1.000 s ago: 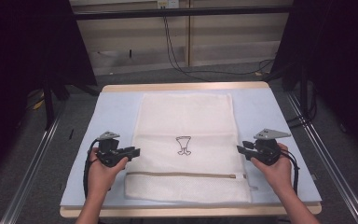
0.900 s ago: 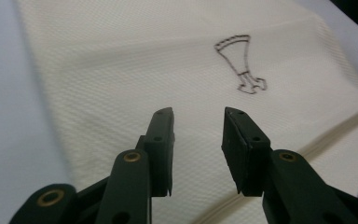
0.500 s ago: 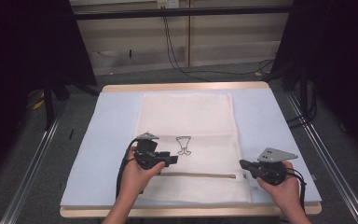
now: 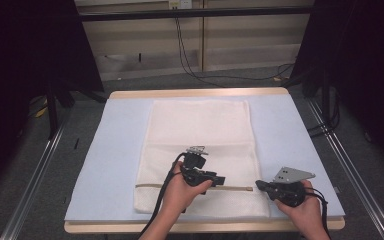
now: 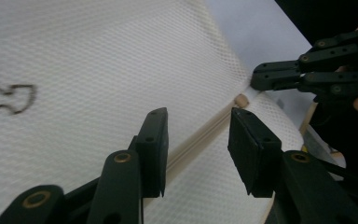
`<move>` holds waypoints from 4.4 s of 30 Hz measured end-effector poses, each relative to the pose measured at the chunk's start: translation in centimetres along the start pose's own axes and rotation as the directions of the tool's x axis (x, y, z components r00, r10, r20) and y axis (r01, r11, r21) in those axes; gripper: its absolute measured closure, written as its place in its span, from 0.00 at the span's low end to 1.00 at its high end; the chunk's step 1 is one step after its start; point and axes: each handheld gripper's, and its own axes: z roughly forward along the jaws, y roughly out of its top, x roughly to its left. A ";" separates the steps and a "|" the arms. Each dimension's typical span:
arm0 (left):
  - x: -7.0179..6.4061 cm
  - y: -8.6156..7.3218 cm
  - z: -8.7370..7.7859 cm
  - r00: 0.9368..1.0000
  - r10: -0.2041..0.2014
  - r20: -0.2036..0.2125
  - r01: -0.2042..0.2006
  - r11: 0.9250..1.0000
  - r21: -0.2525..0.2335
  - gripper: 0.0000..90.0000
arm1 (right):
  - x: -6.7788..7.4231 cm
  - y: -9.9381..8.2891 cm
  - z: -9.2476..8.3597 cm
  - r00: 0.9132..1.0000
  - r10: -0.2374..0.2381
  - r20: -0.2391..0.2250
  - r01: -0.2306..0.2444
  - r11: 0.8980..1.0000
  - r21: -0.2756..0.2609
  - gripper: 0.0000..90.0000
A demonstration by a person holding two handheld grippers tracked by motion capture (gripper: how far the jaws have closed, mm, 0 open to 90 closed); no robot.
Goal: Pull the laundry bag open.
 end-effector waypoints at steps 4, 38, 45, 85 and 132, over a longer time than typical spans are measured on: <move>-1.1 0.4 2.0 0.999 -0.021 0.038 0.020 0.999 0.030 0.67 | 0.3 -0.3 -0.1 1.000 -0.011 -0.005 0.011 1.000 0.009 1.00; -2.2 1.3 7.8 0.976 -0.196 0.095 0.177 0.969 0.172 0.97 | 0.3 -1.1 0.4 1.000 -0.006 -0.018 0.006 1.000 0.014 1.00; -1.1 1.1 6.2 0.969 -0.227 0.092 0.210 0.963 0.169 0.97 | 0.1 -1.1 0.4 1.000 0.002 -0.020 -0.002 1.000 0.017 1.00; 8.5 -2.7 -8.7 0.935 -0.355 -0.006 0.354 0.932 0.073 0.97 | -0.2 -1.2 0.4 0.999 0.024 -0.042 -0.023 1.000 0.013 1.00; 16.5 -8.1 -17.4 0.859 -0.504 -0.087 0.498 0.864 -0.077 0.97 | -0.2 -1.1 0.5 0.999 0.012 -0.045 -0.011 1.000 0.017 1.00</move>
